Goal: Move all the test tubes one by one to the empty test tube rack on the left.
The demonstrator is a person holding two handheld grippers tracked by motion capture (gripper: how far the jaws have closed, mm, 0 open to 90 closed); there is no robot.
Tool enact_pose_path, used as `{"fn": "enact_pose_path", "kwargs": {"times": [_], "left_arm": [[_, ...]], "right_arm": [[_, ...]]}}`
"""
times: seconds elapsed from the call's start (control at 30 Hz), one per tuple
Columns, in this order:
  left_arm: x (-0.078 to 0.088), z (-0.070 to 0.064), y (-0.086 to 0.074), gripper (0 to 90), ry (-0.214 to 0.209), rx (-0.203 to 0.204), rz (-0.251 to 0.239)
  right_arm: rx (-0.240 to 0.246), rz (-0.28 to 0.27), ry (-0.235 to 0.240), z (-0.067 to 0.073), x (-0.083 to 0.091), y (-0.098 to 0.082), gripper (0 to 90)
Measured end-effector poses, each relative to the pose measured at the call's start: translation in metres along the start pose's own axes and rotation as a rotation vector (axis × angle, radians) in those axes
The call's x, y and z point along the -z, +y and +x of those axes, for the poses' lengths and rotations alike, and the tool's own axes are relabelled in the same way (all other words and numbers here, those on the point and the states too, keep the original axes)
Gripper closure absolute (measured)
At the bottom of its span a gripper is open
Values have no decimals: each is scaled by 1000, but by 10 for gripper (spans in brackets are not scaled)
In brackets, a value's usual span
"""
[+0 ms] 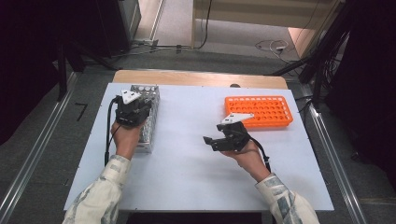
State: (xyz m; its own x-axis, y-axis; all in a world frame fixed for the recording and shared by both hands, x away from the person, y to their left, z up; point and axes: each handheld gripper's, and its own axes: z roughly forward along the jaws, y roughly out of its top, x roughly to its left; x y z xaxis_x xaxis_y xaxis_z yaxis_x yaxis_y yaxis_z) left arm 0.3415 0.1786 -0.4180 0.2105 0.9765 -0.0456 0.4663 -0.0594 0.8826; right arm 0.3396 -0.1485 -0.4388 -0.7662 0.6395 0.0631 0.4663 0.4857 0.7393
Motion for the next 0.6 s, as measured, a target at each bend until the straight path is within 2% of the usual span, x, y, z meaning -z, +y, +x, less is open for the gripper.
{"fn": "enact_pose_path", "kwargs": {"times": [0.3,0.6], "left_arm": [[-2,0,-4,742,-1,2,15],[-2,-1,-4,700,-18,8,18]], "right_arm": [[2,2,-3,0,-1,0,252],[1,3,-1,0,-1,0,252]]}}
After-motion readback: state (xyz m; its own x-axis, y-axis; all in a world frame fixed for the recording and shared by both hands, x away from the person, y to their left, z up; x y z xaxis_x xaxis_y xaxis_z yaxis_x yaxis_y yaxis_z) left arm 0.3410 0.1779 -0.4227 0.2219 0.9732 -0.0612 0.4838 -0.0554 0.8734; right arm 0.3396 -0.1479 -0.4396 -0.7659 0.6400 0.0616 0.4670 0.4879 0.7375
